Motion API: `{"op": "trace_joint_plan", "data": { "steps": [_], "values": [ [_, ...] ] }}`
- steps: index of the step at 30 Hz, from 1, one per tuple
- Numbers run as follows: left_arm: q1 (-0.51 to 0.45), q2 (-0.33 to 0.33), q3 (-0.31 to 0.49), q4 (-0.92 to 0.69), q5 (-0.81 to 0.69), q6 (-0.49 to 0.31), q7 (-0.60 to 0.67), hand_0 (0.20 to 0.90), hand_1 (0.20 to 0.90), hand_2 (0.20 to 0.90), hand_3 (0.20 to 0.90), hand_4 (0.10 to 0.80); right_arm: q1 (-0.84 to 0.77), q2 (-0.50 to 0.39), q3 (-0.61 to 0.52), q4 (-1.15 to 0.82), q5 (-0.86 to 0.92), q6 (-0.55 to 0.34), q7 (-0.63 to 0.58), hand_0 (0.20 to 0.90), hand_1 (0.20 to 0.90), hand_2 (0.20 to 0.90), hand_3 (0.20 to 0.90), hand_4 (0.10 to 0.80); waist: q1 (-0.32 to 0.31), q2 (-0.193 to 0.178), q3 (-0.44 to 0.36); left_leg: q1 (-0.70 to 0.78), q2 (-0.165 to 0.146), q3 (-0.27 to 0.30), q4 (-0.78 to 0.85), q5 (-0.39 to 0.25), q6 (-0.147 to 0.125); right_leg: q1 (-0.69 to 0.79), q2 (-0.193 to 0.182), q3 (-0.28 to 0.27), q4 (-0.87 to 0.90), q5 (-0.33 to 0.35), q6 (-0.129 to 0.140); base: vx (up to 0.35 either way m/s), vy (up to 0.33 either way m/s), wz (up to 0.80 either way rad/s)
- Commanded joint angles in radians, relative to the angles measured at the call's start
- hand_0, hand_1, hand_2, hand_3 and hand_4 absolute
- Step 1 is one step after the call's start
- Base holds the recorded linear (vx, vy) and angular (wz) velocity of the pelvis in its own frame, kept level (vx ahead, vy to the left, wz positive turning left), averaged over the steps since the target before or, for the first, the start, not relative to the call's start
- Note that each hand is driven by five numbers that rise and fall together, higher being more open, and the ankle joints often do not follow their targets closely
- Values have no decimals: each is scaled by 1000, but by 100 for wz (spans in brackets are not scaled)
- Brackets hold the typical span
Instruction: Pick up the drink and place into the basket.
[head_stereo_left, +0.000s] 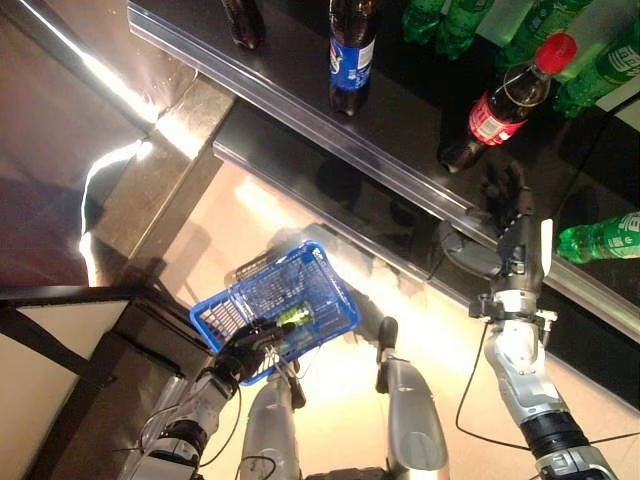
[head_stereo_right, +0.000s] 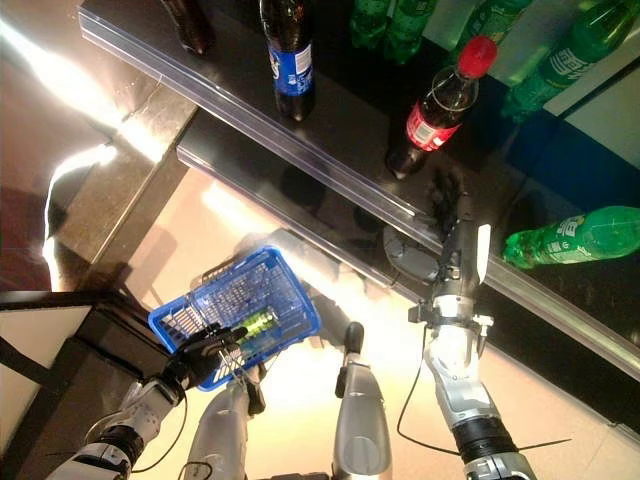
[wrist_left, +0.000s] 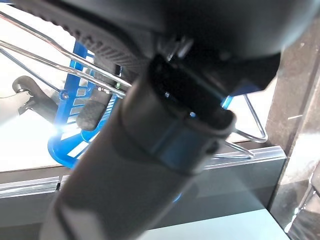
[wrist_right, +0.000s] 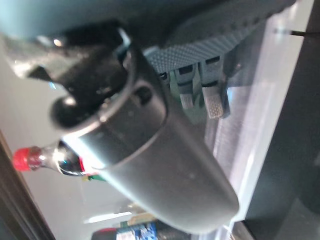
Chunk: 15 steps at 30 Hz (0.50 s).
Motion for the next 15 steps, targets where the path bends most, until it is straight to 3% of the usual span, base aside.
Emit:
{"op": "trace_joint_plan", "data": {
  "steps": [1,15],
  "values": [
    [83,-6,26,-60,-39,-19,-89,300,300,300,200,100,-35,-19,-114,-186,25,-130,-43,900,900,900,900,800,-17,-20,-38,15,-11,49,143,-136,16,6,5,20,34,-40,24,0,0,0],
    [83,6,38,-37,-16,6,-79,300,300,300,200,100,-111,-64,-127,-181,-16,-125,-92,900,900,900,900,800,3,-25,-40,16,-9,42,151,-139,18,20,6,6,28,-36,25,0,0,0]
  ]
}}
